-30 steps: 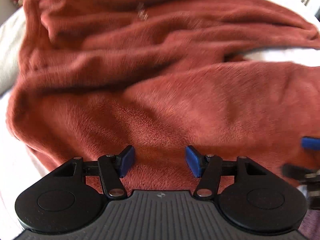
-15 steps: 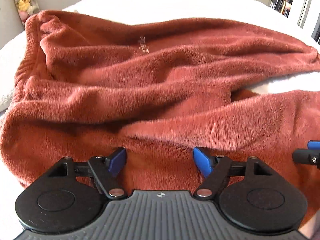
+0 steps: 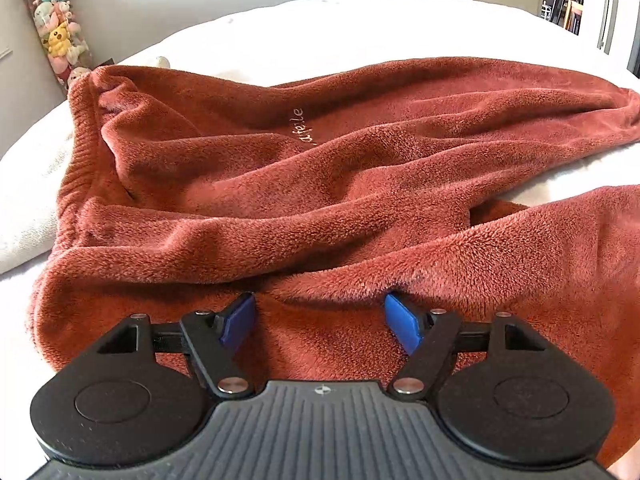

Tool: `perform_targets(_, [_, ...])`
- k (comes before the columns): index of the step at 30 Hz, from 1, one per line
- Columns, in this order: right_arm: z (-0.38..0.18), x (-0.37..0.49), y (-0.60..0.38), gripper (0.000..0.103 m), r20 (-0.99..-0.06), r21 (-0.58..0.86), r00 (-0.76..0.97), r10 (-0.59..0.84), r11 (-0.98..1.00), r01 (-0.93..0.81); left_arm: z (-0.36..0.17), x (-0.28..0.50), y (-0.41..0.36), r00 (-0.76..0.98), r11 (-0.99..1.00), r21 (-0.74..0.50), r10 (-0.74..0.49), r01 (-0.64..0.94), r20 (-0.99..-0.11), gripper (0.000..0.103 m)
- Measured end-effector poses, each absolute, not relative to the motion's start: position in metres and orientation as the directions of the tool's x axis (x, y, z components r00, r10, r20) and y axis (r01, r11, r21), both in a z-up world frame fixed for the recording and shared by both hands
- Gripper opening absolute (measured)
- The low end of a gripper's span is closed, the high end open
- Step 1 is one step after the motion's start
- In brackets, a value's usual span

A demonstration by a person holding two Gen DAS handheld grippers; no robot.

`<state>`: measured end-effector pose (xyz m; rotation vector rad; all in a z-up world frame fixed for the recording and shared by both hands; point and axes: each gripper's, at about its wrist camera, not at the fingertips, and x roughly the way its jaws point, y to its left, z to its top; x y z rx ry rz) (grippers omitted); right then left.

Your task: Fold clothes

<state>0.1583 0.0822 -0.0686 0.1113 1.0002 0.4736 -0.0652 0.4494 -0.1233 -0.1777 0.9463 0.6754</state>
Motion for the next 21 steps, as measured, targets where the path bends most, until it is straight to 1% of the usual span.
perform_targets(3, [-0.056,0.192,0.022,0.069,-0.782,0.229,0.535,0.320,0.946,-0.230,-0.123,-0.064,0.448,0.392,0.781,0.161,0.467,-0.604,-0.793,0.070])
perform_targets(7, [-0.065,0.219,-0.042,0.069,-0.797,0.203,0.558,0.231,0.973,-0.113,-0.120,-0.063,0.446,0.381,0.790,0.179,0.464,-0.587,-0.800,0.069])
perform_targets(8, [-0.069,0.222,-0.053,0.069,-0.800,0.200,0.558,0.219,0.975,-0.096,-0.117,-0.063,0.448,0.376,0.793,0.178,0.458,-0.583,-0.805,0.067])
perform_targets(11, [-0.088,0.231,-0.082,0.069,-0.805,0.265,0.536,0.254,0.962,-0.058,-0.102,-0.068,0.458,0.374,0.797,0.153,0.432,-0.585,-0.821,0.065])
perform_targets(15, [-0.109,0.239,-0.092,0.069,-0.795,0.342,0.520,0.312,0.939,-0.041,-0.072,-0.101,0.491,0.375,0.775,0.118,0.426,-0.621,-0.823,0.065])
perform_targets(19, [-0.117,0.239,-0.093,0.069,-0.787,0.373,0.518,0.336,0.927,-0.035,-0.043,-0.134,0.524,0.374,0.749,0.086,0.423,-0.657,-0.826,0.065])
perform_targets(21, [-0.122,0.240,-0.093,0.069,-0.782,0.388,0.517,0.347,0.921,-0.032,-0.036,-0.154,0.542,0.351,0.729,0.105,0.444,-0.676,-0.824,0.065])
